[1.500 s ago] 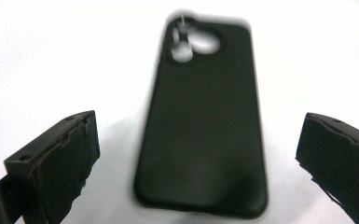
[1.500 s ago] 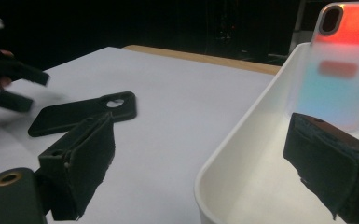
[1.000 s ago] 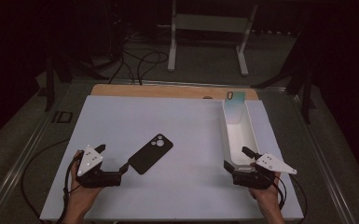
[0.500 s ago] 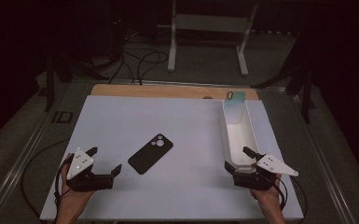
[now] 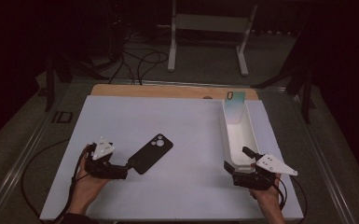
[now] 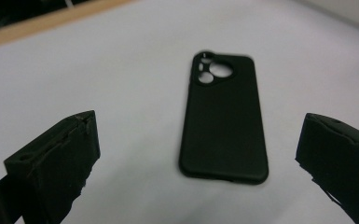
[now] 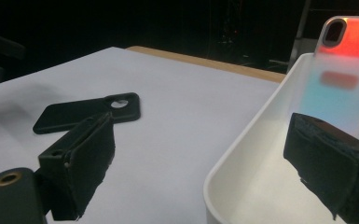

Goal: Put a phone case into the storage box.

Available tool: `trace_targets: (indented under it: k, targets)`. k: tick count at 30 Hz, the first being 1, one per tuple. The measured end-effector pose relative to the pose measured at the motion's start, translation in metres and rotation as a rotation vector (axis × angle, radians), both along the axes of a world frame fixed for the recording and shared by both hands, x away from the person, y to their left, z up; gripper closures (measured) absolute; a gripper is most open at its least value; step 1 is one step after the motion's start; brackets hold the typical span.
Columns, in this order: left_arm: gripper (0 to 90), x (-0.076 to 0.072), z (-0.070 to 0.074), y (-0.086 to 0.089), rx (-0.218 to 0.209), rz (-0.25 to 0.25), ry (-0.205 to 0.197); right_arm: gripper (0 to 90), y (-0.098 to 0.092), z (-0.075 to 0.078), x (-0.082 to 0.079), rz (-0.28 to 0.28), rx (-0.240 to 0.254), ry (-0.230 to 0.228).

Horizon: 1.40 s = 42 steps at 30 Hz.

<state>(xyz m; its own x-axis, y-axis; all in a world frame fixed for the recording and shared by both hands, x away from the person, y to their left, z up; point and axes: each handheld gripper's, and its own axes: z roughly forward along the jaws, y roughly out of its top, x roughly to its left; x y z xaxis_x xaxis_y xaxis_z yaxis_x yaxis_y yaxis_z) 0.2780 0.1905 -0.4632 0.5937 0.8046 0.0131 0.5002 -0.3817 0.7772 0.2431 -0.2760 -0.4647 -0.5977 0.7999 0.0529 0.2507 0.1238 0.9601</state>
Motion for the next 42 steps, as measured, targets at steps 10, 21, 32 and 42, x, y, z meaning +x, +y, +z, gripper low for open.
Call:
trace_targets:
  k: [10, 21, 32, 42]
  targets:
    - [0.3, 0.026, -0.015, -0.024, 0.068, -0.027, 0.113, 8.6, -0.001, 0.000, 0.000, -0.002, 0.001, 0.007]
    - [1.0, 0.049, -0.039, -0.049, 0.149, -0.086, 0.227, 8.6, -0.001, -0.001, 0.001, -0.005, -0.005, 0.013]
    - [4.3, 0.056, -0.050, -0.061, 0.184, -0.095, 0.268, 8.6, -0.003, 0.000, 0.001, -0.009, -0.002, 0.014]
    - [7.9, 0.057, -0.052, -0.061, 0.191, -0.099, 0.282, 8.7, -0.001, 0.000, 0.001, -0.008, -0.004, 0.014]
